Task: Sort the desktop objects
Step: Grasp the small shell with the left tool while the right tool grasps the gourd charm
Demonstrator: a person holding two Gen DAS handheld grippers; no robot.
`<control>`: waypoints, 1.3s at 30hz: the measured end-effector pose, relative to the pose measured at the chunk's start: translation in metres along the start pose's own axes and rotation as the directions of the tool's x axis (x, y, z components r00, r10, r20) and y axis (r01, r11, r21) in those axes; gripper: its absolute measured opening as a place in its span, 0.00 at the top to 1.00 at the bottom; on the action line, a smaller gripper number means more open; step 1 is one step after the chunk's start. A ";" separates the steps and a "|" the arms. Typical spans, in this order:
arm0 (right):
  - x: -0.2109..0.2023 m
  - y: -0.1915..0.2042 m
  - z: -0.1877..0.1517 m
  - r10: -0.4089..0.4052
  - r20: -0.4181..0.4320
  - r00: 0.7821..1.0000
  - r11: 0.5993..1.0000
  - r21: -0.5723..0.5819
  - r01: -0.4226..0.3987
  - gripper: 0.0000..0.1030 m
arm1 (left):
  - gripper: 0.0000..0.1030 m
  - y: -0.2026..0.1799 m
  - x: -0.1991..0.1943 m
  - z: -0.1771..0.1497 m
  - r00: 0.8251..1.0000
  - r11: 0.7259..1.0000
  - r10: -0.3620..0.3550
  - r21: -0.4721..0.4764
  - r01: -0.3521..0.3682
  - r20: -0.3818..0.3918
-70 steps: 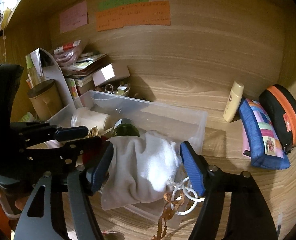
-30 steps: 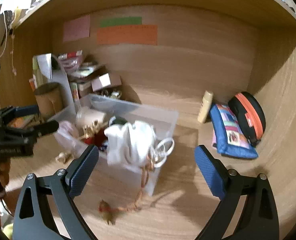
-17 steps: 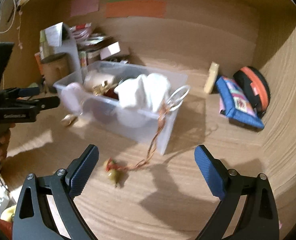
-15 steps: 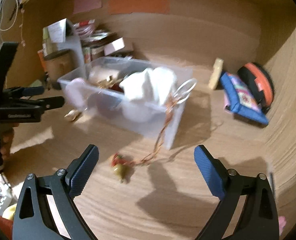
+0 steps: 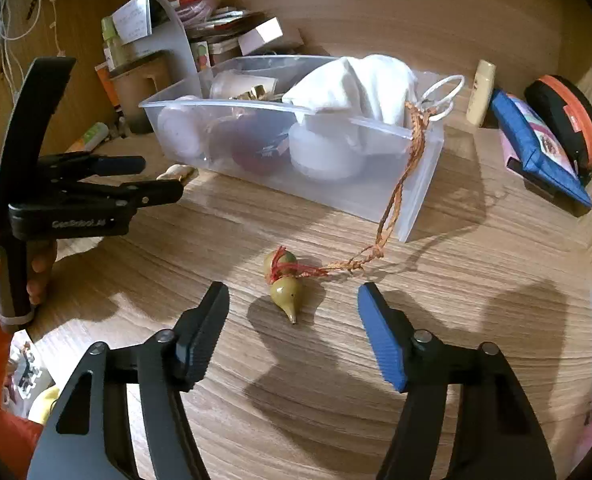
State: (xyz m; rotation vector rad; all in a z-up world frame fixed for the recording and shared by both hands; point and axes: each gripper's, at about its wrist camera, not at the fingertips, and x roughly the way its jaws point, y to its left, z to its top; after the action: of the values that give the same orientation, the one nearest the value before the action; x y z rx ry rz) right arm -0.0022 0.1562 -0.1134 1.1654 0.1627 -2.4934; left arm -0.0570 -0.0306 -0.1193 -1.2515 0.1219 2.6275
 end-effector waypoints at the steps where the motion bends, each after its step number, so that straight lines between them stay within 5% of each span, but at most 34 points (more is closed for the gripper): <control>1: 0.000 0.000 0.001 0.000 -0.003 1.000 1.000 -0.003 0.000 0.44 | 0.36 0.000 0.002 0.000 1.000 1.000 -0.004 -0.001 0.004 -0.009; 14: 0.015 0.015 0.012 0.006 -0.052 0.999 0.994 -0.105 -0.011 0.65 | 0.43 -0.007 0.010 0.007 1.000 1.000 -0.009 0.015 0.009 -0.019; 29: 0.014 0.011 0.010 0.023 -0.029 0.999 0.994 -0.105 -0.026 0.84 | 0.68 -0.008 0.010 0.009 1.000 0.999 -0.018 0.036 0.018 -0.012; 39: 0.003 0.001 0.009 0.083 0.016 0.996 0.996 -0.045 -0.082 0.84 | 0.85 -0.008 0.010 0.009 1.000 0.999 -0.027 0.038 0.027 -0.008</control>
State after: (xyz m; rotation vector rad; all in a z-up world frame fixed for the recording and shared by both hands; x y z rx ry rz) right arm -0.0098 0.1522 -0.1095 1.1091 0.1605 -2.4154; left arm -0.0680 -0.0196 -0.1213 -1.2416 0.1546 2.5853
